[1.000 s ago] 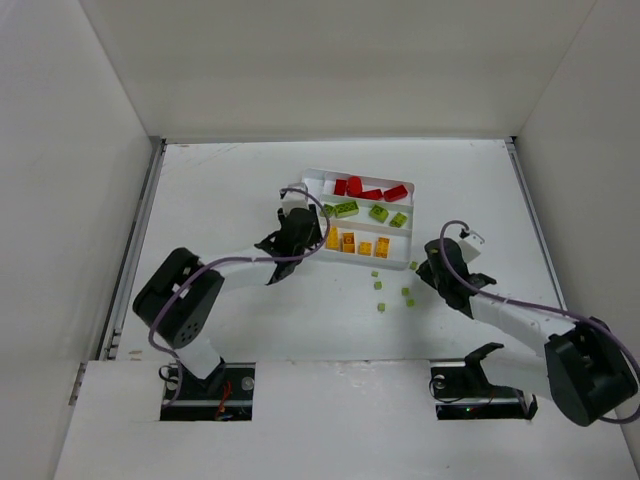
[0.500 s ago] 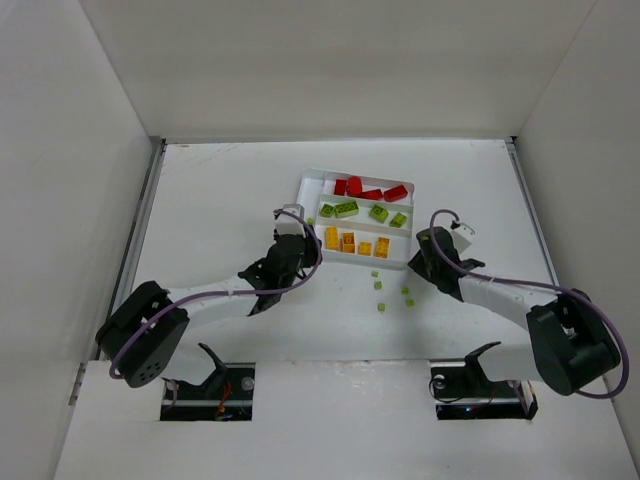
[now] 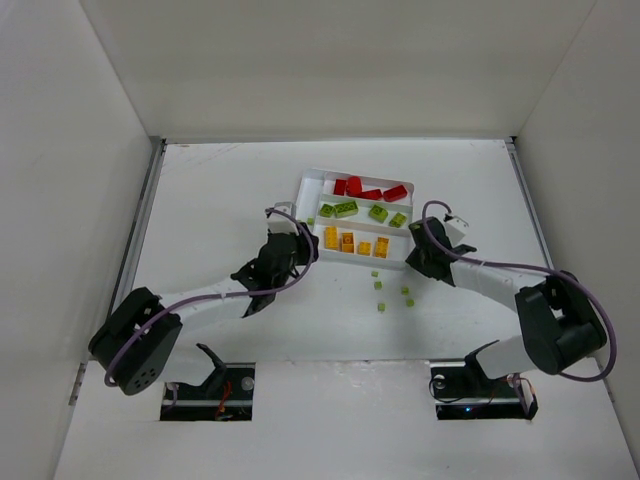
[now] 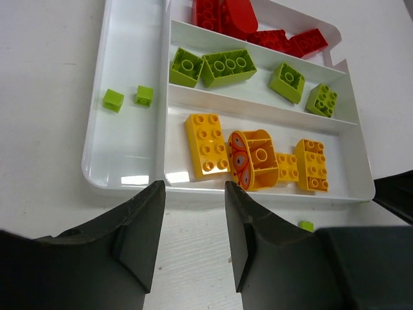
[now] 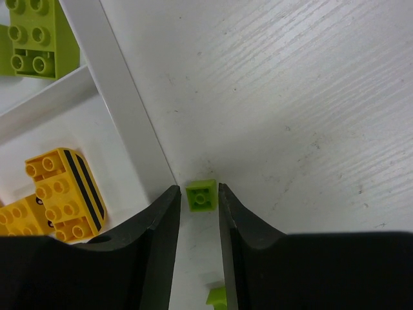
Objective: Sort the legos into containers by color
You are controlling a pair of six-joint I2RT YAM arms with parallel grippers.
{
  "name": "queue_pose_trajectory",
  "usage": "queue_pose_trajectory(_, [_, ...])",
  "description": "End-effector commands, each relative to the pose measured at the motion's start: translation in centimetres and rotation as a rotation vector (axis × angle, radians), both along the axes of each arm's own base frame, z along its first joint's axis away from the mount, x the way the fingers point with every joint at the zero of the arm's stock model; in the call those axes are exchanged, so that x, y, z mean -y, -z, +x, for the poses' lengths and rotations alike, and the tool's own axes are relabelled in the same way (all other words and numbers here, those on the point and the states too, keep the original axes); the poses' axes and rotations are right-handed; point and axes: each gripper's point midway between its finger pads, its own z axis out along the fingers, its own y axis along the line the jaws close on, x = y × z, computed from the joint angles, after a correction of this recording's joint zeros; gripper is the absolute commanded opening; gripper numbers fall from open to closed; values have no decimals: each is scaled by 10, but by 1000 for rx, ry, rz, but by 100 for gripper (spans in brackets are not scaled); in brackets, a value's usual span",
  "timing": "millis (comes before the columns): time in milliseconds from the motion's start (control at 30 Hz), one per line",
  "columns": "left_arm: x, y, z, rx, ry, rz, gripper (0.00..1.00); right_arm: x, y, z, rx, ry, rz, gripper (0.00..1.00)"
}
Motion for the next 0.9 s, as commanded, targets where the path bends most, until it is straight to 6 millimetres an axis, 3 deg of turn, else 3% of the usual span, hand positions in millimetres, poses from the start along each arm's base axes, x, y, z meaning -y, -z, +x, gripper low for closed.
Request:
queue_pose_trajectory(0, [-3, -17, 4, 46, -5, -66, 40, -9, -13, 11, 4, -15, -4, 35])
queue_pose_trajectory(233, [-10, -16, 7, 35, -16, -91, 40, -13, -13, 9, -44, -45, -37, 29])
queue_pose_trajectory(467, [-18, -16, 9, 29, -31, -108, 40, -36, -9, 7, -70, -88, -23, 29])
queue_pose_trajectory(733, [-18, -12, 10, 19, -32, -112, 40, -50, 5, 2, -68, -110, -25, 37])
queue_pose_trajectory(867, [-20, -12, 11, 18, -36, -111, 40, -50, 6, 1, -55, -113, -24, 27])
